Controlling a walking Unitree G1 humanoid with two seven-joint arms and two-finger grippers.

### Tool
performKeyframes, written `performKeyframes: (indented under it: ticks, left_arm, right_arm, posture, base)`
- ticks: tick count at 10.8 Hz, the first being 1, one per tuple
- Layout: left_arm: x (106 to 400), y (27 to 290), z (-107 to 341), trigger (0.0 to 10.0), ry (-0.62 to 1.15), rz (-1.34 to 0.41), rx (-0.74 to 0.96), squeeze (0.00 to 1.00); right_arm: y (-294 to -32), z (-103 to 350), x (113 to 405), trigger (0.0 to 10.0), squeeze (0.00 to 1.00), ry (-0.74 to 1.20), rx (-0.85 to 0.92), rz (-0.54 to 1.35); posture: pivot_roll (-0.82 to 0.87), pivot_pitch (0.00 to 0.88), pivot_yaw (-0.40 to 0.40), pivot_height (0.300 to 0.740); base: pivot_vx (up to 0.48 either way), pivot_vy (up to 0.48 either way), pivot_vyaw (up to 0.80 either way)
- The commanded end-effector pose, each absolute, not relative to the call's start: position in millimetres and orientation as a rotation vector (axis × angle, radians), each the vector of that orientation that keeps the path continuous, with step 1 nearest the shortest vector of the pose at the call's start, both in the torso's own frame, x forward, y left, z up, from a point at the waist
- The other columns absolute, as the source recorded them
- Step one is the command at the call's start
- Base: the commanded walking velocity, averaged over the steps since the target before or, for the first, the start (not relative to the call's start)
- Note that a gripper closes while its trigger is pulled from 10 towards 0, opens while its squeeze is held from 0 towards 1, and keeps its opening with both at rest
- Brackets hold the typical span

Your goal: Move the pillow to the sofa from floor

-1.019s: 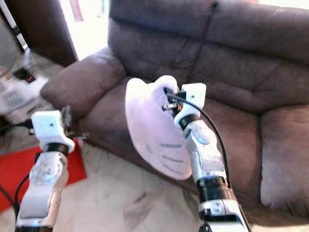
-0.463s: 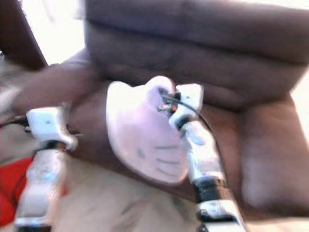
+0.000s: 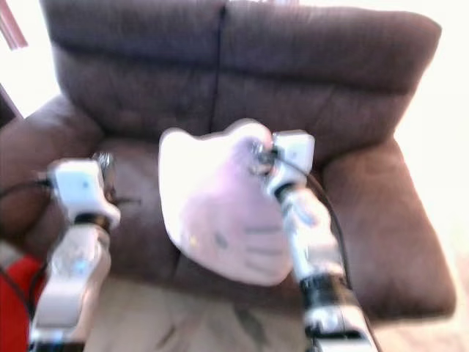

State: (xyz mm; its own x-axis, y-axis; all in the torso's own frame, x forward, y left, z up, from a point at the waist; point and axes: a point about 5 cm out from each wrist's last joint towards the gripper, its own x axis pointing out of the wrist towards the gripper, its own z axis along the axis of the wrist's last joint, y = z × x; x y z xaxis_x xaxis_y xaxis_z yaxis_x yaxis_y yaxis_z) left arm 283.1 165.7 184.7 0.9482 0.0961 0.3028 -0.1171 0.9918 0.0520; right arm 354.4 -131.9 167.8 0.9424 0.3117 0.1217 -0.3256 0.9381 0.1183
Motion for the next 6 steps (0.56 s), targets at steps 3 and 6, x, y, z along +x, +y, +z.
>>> performKeyframes:
  ticks: [3, 6]
  left_arm:
    - [282.9, 175.1, 187.4, 10.0, -0.311, 0.145, 0.085, 0.0]
    - [283.9, 173.7, 188.0, 10.0, -0.312, 0.141, 0.081, 0.0]
  right_arm:
    - [-119.7, 197.3, 354.2, 10.0, 0.0, -0.233, 0.136, 0.378]
    - [-119.2, 197.6, 353.6, 10.0, 0.0, -0.232, 0.133, 0.387]
  posture:
    - [0.07, 0.103, -0.059, 0.74]
    - [0.07, 0.104, -0.059, 0.74]
  base:
    - [0.279, 0.0, 0.0]
    - [0.28, 0.0, 0.0]
